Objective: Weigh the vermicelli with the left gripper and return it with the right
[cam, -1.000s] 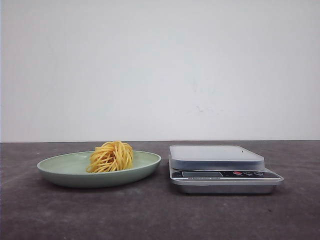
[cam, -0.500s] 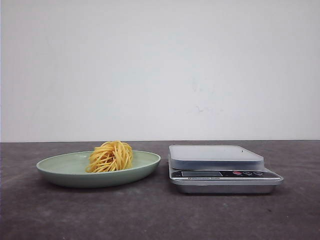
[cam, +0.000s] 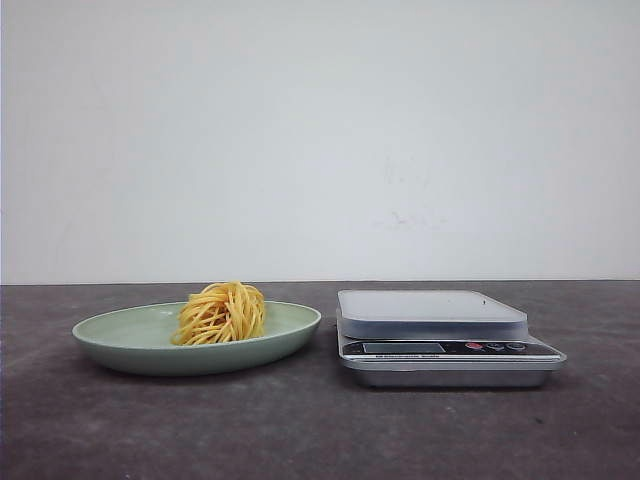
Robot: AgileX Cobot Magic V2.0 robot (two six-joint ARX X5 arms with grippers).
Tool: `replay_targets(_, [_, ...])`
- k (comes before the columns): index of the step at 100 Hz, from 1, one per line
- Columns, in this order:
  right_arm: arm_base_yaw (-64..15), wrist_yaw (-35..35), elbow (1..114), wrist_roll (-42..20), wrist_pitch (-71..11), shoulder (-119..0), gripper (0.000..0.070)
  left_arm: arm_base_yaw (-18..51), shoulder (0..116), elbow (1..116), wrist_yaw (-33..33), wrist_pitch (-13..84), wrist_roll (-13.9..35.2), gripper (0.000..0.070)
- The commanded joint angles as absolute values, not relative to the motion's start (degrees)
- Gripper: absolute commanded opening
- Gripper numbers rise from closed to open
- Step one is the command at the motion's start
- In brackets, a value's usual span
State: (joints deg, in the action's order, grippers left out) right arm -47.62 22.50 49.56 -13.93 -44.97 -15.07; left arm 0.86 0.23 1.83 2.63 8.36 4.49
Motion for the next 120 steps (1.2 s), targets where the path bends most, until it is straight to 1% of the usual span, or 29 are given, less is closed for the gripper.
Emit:
replay_targets(1, [-48.2,22.5,50.0,-14.6,-44.6,-15.0,0.0002,0.7,0.2,0.8,2.2,8.1,2.5,0.0010])
replay_targets(15, [-48.2,22.5,50.0,-14.6,-44.6,-15.0,0.0001,0.7,0.2,0.8,1.1,11.2,1.8,0.0010])
replay_targets(99, [-48.2,22.5,50.0,-14.6,-44.6,-15.0,0.0001,0.7,0.6,0.8,1.1,10.9,2.0,0.0010])
replay_targets(105, [-48.2,22.5,50.0,-12.3,-44.6,-15.0,0.0001,0.7,0.6,0.8,1.1,10.9,2.0,0.0010])
replay_targets(111, [-47.9,22.6,50.0,-11.7,-43.9,-15.0,0.0001,0.7,0.6,0.8,1.1,10.9,2.0,0.0010])
replay_targets(120, [-43.4,23.3,49.9,-9.3,-42.0,-14.7,0.0001,0.7,0.6,0.8,1.1,10.9,2.0,0.0010])
